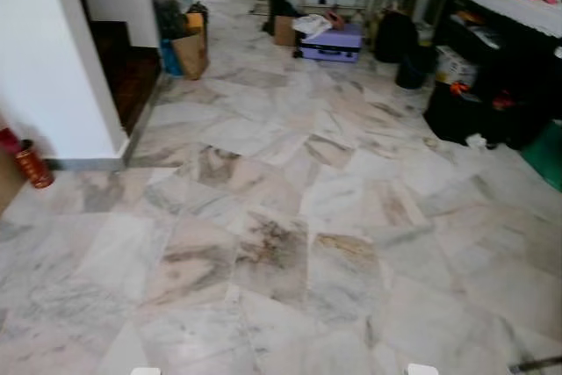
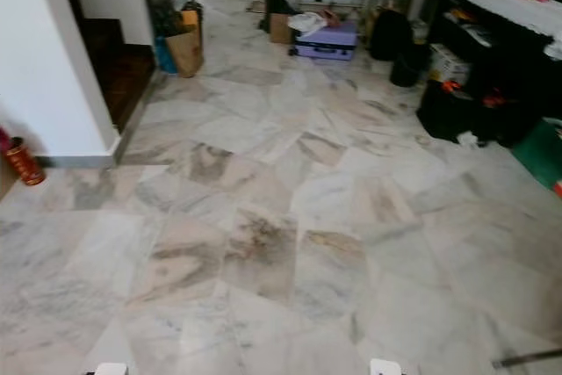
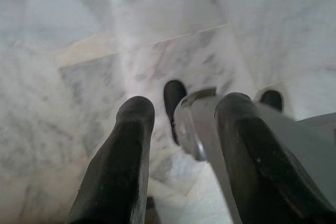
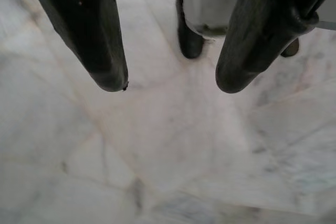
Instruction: Hang hanger
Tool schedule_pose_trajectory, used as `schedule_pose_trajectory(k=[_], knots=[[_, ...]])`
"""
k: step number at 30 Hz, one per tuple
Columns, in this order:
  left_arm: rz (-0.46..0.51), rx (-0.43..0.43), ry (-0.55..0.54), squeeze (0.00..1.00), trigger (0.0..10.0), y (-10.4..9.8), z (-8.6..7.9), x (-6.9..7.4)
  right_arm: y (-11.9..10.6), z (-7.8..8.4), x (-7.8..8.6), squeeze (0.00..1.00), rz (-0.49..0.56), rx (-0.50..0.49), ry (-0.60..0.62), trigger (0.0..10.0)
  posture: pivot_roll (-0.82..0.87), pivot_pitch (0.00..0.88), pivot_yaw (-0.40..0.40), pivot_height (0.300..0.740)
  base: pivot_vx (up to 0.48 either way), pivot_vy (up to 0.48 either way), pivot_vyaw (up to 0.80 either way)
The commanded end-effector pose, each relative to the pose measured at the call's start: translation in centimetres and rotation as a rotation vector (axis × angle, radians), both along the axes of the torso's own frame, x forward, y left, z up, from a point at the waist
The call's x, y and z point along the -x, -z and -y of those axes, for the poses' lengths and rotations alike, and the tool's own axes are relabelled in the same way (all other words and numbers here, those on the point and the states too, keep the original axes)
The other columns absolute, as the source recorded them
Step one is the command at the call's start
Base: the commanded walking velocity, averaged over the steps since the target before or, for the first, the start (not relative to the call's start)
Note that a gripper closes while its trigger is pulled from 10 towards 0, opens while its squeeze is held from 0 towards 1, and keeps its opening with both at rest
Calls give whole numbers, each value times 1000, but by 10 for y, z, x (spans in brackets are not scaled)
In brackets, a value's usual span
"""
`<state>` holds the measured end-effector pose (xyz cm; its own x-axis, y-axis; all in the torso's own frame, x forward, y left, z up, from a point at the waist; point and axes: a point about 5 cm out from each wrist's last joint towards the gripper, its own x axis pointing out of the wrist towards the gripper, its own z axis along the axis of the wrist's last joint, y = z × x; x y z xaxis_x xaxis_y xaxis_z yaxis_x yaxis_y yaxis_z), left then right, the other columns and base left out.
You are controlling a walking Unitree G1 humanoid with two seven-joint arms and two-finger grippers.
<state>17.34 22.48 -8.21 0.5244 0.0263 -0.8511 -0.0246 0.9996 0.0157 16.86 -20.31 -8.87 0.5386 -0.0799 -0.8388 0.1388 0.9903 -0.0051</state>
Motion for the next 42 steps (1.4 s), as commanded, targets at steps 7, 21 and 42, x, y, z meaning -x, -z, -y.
schedule_pose_trajectory(k=[7, 21, 42], knots=[[-29, -119, -127, 0, 10000, 0, -41, 28, -2, 90, 63, 0, -70, 80, 497, 10000, 112, 0, 71, 740, 0, 0, -738], [-18, -111, -120, 0, 10000, 0, -37, 25, -3, 91, 63, 0, -65, 87, 490, 10000, 106, 0, 63, 740, 0, 0, -738], [-8, -120, -121, 0, 10000, 0, -38, 25, -5, 94, 62, 0, -57, 92, 490, 10000, 106, 0, 62, 740, 0, 0, -738]])
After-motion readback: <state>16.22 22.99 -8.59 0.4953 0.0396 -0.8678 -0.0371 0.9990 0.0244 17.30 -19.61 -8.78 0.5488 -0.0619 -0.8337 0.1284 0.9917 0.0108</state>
